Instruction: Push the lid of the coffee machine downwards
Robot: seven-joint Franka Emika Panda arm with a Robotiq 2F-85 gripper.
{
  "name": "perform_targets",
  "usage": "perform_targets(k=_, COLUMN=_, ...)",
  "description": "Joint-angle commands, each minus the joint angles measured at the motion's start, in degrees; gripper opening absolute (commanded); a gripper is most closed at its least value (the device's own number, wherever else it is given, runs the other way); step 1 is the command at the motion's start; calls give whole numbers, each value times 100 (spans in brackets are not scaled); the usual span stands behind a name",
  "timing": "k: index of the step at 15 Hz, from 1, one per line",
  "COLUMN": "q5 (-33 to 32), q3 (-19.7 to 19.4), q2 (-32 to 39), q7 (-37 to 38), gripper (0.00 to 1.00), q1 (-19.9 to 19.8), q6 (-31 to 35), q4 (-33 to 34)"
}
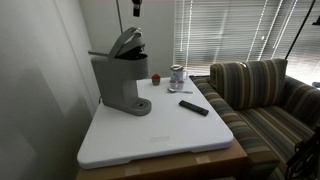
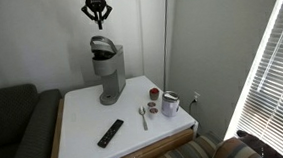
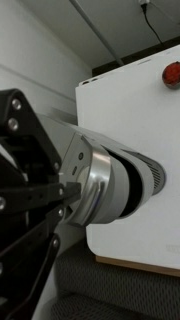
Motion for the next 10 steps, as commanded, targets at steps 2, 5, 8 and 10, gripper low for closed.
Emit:
perform_targets(k=2, q5=101, q3=103, q2=264, q7=-93, gripper=0, q1=-42, q6=271, q4=103)
perform_targets(k=5, q5=81, q3=123, q2=321, q7=-93, gripper=0, q1=-30, q6=307, q4=108)
perform_targets(k=8, q5=66, q3=120, q2=309, q7=-85, gripper=0, q1=-26, q6=226, q4=92)
perform_targets(k=10, q5=65, q3=120, q2=293, q7=-88, gripper=0, q1=-24, q6=144, q4=71)
